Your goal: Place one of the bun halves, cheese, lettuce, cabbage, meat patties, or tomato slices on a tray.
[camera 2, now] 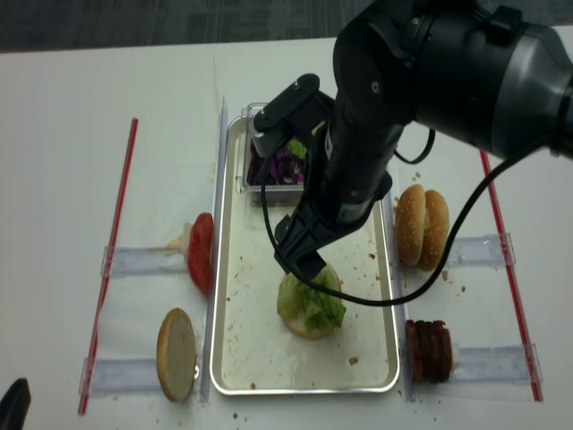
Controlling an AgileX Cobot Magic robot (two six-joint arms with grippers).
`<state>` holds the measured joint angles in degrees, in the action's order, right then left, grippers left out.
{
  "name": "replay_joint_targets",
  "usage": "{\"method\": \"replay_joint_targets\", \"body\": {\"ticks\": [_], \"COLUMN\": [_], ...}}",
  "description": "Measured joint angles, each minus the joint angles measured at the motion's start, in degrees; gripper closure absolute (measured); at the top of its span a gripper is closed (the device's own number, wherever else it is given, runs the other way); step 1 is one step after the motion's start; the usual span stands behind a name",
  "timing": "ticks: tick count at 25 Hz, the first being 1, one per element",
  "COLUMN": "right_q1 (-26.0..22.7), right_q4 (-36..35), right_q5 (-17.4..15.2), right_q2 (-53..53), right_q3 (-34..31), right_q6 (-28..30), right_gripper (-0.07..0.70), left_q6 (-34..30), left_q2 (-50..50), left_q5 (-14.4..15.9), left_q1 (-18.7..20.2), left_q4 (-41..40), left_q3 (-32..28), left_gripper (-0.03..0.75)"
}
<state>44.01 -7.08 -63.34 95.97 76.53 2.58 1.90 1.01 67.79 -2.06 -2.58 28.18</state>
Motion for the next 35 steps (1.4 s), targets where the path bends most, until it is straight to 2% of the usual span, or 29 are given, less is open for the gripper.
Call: {"method": "replay_joint_targets", "body": {"ticks": [6, 10, 17, 29, 35], "right_q1": [0.0, -2.5, -13.3, -35.9, -41.8], "right_q4": [1.5, 1.4, 1.5, 1.5, 1.5], "right_q5": [-0.2, -0.2, -1.5, -1.6, -2.0], "right_q2": [-0.1, -0.1, -0.1, -0.1, -0.2], "right_q3": [0.0, 0.0, 0.0, 0.0, 0.0], "right_q6": [-0.7, -0.9, 0.3, 0.5, -0.2], "right_gripper": [-0.058, -0.058, -0.058, -0.058, -0.058], "left_q6": [0.0, 0.0, 0.0, 0.0, 0.0], "left_q2": [0.0, 0.0, 0.0, 0.0, 0.0], "left_q5": [0.0, 0.0, 0.0, 0.0, 0.0], "left_q1": [0.0, 0.0, 0.0, 0.0, 0.0], "left_q4": [0.0, 0.0, 0.0, 0.0, 0.0], "left_q3": [0.0, 0.0, 0.0, 0.0, 0.0], "left_gripper": [0.246, 0.246, 0.246, 0.246, 0.246]}}
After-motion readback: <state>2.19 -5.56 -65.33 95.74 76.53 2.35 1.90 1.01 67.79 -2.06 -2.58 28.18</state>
